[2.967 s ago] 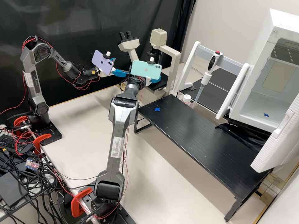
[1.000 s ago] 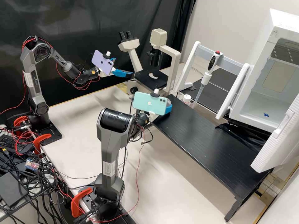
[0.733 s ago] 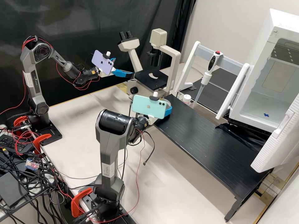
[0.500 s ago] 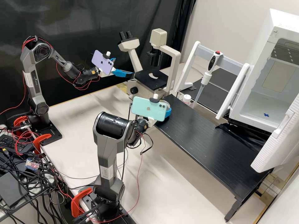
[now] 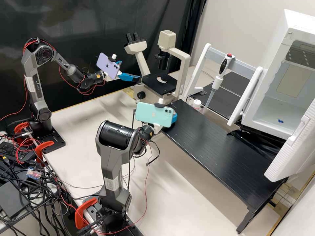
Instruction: Move the petri dish to the bench
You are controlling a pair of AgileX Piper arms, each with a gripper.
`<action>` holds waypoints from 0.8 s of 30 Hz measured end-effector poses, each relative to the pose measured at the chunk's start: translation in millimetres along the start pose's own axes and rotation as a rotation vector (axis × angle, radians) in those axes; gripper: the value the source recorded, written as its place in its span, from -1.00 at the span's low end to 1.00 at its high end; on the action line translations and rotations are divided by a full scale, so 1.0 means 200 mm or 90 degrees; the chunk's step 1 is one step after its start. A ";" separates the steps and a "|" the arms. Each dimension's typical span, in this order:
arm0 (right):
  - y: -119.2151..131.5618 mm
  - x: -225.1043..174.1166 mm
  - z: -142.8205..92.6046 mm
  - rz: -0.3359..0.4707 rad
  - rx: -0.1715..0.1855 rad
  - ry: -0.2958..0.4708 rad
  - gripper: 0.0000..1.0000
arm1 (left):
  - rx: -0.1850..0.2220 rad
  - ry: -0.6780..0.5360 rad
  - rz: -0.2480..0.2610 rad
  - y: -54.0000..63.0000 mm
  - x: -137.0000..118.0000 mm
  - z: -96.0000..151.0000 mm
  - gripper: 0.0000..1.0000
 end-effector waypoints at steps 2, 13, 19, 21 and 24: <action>0.00 -0.02 0.00 0.004 0.002 -0.003 1.00 | 0.000 0.000 0.000 0.00 0.00 0.00 1.00; 0.09 -0.19 -0.02 0.084 0.009 0.029 1.00 | 0.000 0.000 0.000 0.00 0.00 0.00 1.00; 0.18 -0.33 -0.04 0.188 0.018 0.081 1.00 | 0.000 0.000 0.000 0.00 0.00 0.00 1.00; 0.20 -0.37 -0.05 0.225 0.035 0.091 1.00 | 0.000 0.000 0.000 0.00 0.00 0.00 1.00; 0.22 -0.43 -0.03 0.281 0.061 0.097 1.00 | 0.000 0.000 0.000 0.00 0.00 0.00 1.00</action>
